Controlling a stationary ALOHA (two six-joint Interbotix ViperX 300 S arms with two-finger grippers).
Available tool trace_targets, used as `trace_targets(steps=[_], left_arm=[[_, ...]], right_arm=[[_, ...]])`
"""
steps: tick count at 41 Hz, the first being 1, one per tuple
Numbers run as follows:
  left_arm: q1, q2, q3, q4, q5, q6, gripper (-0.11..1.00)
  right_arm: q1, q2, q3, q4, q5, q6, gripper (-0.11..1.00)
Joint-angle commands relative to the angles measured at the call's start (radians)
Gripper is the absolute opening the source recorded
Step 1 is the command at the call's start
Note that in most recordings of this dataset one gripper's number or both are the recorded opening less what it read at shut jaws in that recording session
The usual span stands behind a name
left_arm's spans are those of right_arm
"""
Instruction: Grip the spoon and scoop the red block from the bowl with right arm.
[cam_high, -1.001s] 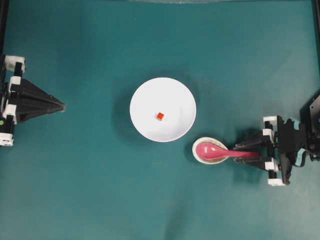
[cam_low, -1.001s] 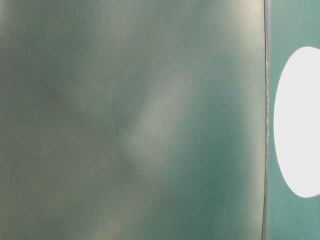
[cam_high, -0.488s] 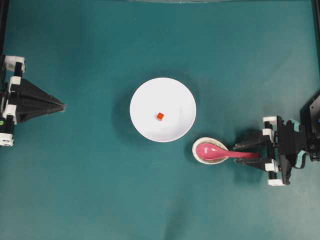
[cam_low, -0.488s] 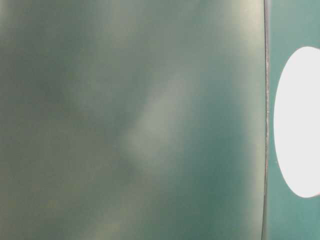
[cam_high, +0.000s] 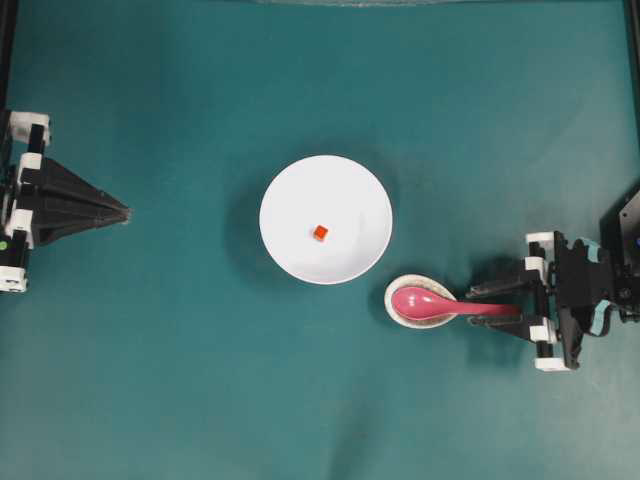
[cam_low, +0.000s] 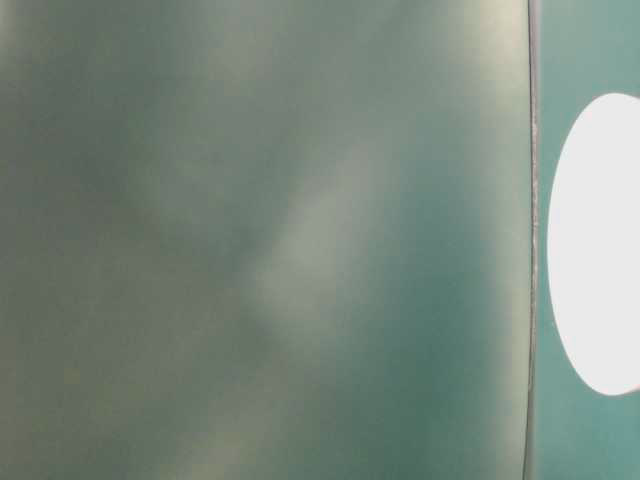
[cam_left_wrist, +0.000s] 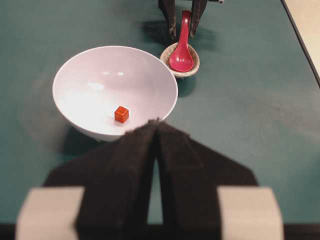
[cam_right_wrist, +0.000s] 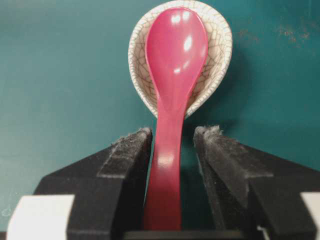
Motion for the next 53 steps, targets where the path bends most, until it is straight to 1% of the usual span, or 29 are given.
trace_targets(steps=[1, 9, 23, 33, 40, 53], left_arm=[[-0.003, 0.008, -0.011, 0.002, -0.003, -0.002, 0.0], [-0.003, 0.008, -0.009, 0.002, -0.003, -0.002, 0.0], [0.008, 0.008, -0.009, 0.002, -0.003, -0.002, 0.0], [0.009, 0.008, -0.009, 0.002, -0.003, -0.002, 0.0], [0.009, 0.008, -0.009, 0.003, -0.003, -0.002, 0.0], [0.009, 0.008, -0.009, 0.002, -0.003, -0.002, 0.0]], right_arm=[[-0.002, -0.017, -0.006, 0.005, -0.008, -0.002, 0.44], [-0.002, -0.017, -0.006, 0.003, -0.008, -0.003, 0.4], [0.0, -0.017, -0.011, 0.003, -0.008, 0.0, 0.4], [0.0, -0.06, -0.006, 0.005, -0.002, 0.0, 0.39], [-0.002, -0.075, 0.003, 0.005, 0.017, 0.0, 0.39], [-0.009, -0.075, -0.011, 0.006, 0.049, 0.0, 0.39]])
